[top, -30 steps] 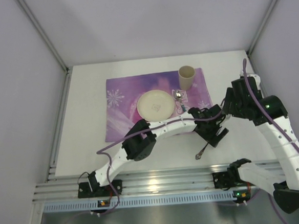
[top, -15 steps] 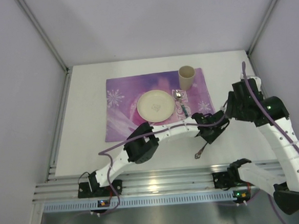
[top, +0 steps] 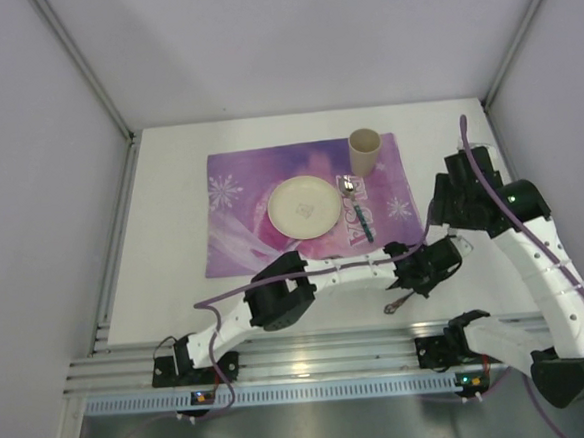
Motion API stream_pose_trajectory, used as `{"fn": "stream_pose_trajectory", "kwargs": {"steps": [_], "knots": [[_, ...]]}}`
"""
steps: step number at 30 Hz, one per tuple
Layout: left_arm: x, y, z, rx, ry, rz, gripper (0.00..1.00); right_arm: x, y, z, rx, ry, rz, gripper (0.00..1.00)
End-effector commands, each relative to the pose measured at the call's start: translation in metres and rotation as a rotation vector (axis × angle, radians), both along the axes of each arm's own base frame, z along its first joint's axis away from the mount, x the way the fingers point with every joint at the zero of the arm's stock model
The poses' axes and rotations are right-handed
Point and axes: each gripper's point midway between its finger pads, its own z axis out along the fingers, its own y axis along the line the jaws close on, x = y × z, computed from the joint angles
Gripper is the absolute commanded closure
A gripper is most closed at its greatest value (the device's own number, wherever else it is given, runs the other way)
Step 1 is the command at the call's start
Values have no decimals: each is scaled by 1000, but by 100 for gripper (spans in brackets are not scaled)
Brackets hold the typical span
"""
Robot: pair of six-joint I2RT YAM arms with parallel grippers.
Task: Set the dinner table for one person
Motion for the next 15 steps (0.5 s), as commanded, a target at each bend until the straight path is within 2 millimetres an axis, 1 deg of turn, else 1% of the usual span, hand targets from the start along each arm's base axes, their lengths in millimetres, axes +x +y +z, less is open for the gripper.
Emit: {"fn": "stream_pose_trajectory", "kwargs": {"steps": [1,2,5,6,8,9,10,11,12,13,14,15], "knots": [[-92,92,-130,419,240,-153,99,12,16,-6,54,-11,43,32],[-92,95,-129,431,241,-152,100,12,16,-6,54,-16,42,32],[-88,89,-105,405,232,-156,100,12,12,-2,43,-32,36,32],[-82,84,-85,368,231,-143,100,14,10,1,39,-41,25,32],[-72,76,-55,312,258,-114,100,18,5,13,33,-78,5,32],[-66,75,-23,273,282,-70,100,19,2,19,37,-96,-15,32],[-45,77,-6,232,296,-16,100,23,0,31,52,-133,-33,32],[-33,78,12,195,298,14,100,25,1,37,82,-160,-51,32],[-9,83,47,123,298,83,100,28,-1,44,102,-185,-69,32],[3,87,63,93,299,120,100,32,2,57,134,-230,-83,32],[14,93,77,70,297,151,100,34,2,63,147,-251,-96,32],[35,106,102,34,280,202,100,36,2,69,158,-269,-105,32]]}}
